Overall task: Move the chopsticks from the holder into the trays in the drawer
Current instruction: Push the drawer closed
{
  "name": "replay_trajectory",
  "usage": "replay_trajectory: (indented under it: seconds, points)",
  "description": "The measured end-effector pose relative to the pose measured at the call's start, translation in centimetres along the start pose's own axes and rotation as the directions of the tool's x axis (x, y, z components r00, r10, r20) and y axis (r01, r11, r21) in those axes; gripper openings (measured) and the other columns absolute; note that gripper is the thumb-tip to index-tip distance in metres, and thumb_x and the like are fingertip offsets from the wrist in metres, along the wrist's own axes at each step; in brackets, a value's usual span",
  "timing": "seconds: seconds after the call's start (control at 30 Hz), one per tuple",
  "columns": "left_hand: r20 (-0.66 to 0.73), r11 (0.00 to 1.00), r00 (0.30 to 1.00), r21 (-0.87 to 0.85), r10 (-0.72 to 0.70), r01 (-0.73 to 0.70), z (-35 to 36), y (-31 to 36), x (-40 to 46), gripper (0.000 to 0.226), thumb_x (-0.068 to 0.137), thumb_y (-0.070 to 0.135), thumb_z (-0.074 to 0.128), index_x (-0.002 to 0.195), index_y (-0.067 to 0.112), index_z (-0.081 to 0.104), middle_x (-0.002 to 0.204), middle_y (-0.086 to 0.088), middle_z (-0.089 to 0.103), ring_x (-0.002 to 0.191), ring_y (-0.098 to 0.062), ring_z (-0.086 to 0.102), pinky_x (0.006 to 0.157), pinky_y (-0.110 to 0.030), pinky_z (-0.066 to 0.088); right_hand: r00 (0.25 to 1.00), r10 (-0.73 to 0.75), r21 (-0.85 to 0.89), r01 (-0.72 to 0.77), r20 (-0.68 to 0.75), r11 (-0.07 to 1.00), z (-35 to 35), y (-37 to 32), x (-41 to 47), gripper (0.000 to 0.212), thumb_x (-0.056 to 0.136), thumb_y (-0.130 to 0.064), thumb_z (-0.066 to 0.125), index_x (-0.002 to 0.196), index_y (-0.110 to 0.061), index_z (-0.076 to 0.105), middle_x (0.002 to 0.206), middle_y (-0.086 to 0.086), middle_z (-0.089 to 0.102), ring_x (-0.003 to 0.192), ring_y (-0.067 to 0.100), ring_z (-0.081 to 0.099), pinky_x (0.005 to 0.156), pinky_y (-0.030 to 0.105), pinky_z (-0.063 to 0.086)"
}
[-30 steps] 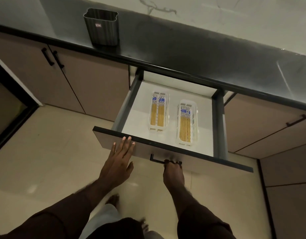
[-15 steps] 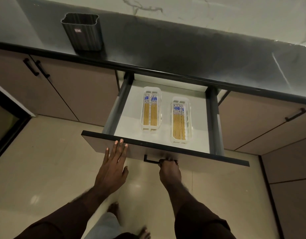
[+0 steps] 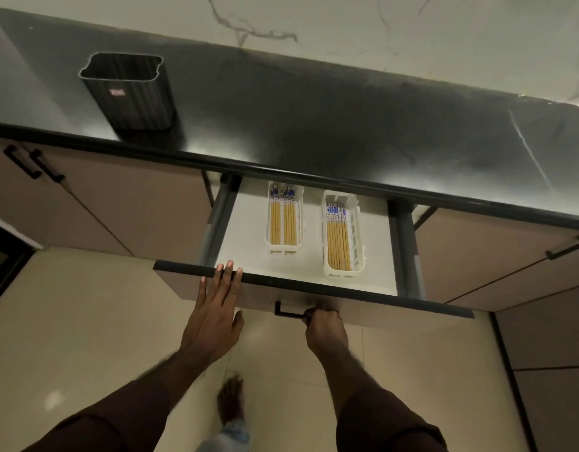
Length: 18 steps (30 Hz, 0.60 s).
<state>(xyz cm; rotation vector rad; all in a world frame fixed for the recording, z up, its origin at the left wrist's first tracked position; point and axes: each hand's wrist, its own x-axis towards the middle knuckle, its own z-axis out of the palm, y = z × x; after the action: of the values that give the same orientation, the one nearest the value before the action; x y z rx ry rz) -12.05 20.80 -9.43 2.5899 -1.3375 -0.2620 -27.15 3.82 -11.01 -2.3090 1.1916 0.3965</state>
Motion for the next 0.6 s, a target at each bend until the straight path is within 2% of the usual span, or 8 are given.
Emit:
replay_trajectory:
  seconds: [0.17,0.3,0.47,0.6]
  points:
    - [0.046,1.0,0.999,-0.013,0.022,-0.021,-0.4,-0.9,4.6,0.099,0.085,0.023,0.064,0.154,0.015,-0.006,0.162,-0.007,-0.01,0.148,-0.02,-0.017,0.12,-0.044,-0.004,0.999,0.041,0.024,-0.041,-0.015,0.999,-2.2,-1.0,3.9,0.024,0.099,-0.025,0.056,0.12,-0.017,0.065,0.116,0.007,0.067,0.105,0.02,0.063,0.088,0.03,0.053]
    - [0.069,0.998,0.996,-0.014,0.057,-0.056,-1.1,-1.5,8.4,0.1,0.082,0.02,0.069,0.154,0.012,0.0,0.162,-0.01,-0.002,0.149,-0.022,-0.013,0.118,-0.037,-0.016,0.997,0.069,0.043,-0.068,-0.042,0.997,-3.8,-2.0,6.8,0.024,0.099,-0.026,0.055,0.118,-0.018,0.067,0.116,0.007,0.068,0.105,0.02,0.063,0.087,0.03,0.052]
    - [0.053,0.996,0.995,0.013,0.09,-0.091,-1.3,-2.0,12.4,0.098,0.082,0.022,0.068,0.154,0.011,0.002,0.162,-0.011,0.0,0.149,-0.024,-0.009,0.119,-0.041,-0.01,0.993,0.092,0.064,-0.087,-0.069,0.994,-5.5,-2.7,10.4,0.023,0.098,-0.026,0.057,0.116,-0.017,0.069,0.113,0.007,0.069,0.103,0.022,0.064,0.084,0.029,0.052]
    - [0.0,0.993,0.994,0.043,0.113,-0.113,-1.5,-2.2,15.1,0.091,0.082,0.026,0.056,0.154,0.01,0.003,0.163,-0.012,0.001,0.15,-0.024,-0.008,0.119,-0.044,-0.006,0.991,0.087,0.082,-0.079,-0.106,0.993,-6.5,-3.1,13.1,0.024,0.099,-0.024,0.056,0.117,-0.017,0.069,0.113,0.008,0.069,0.104,0.023,0.062,0.084,0.029,0.051]
